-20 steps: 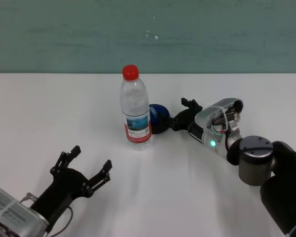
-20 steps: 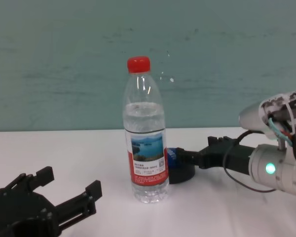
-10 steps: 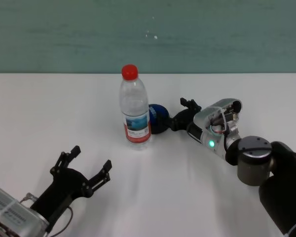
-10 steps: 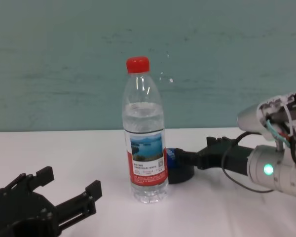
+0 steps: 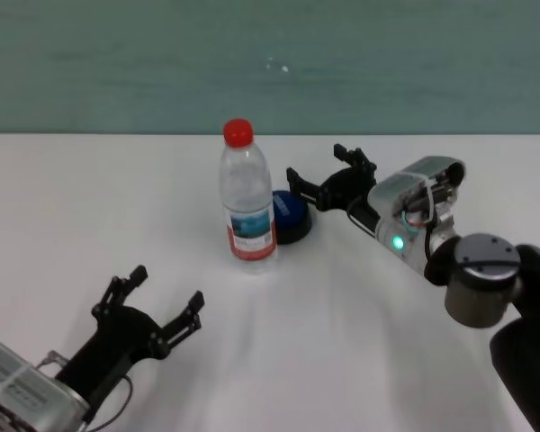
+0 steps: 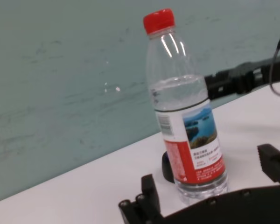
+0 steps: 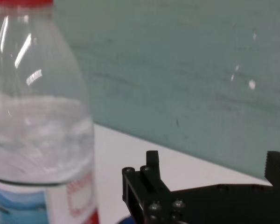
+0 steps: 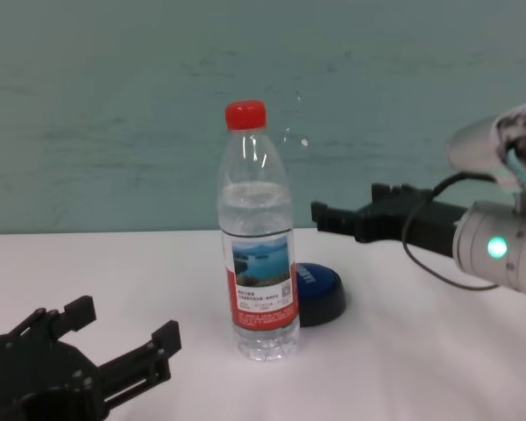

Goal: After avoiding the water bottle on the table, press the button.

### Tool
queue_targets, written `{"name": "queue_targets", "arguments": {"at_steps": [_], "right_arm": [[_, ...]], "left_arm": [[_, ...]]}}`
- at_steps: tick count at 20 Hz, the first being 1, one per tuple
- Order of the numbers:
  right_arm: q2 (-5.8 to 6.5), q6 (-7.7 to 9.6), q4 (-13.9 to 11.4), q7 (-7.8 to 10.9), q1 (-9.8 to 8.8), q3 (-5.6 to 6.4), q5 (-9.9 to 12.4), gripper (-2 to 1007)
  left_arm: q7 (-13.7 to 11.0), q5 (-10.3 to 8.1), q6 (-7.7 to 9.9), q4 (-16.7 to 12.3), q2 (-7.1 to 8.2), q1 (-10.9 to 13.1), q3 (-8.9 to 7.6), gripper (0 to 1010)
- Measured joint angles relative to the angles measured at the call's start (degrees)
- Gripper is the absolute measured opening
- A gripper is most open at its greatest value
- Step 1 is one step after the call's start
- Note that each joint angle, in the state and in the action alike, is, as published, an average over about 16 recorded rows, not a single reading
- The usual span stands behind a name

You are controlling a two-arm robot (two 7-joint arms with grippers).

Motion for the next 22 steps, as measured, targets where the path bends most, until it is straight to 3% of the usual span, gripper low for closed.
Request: {"name": "queue_targets", "arguments": {"at_steps": [13, 22], "right_arm": [[2.65, 0.43, -8.0, -1.22, -3.97, 2.06, 1.6, 1004], [5.86, 0.5, -17.8, -1.92, -10.68, 4.9, 3.4, 1004]], "left_arm": [[0.0, 0.0, 0.0, 0.0, 0.0, 0.0, 0.0, 1000], [0.0, 0.0, 0.0, 0.0, 0.0, 0.0, 0.0, 1001]]}}
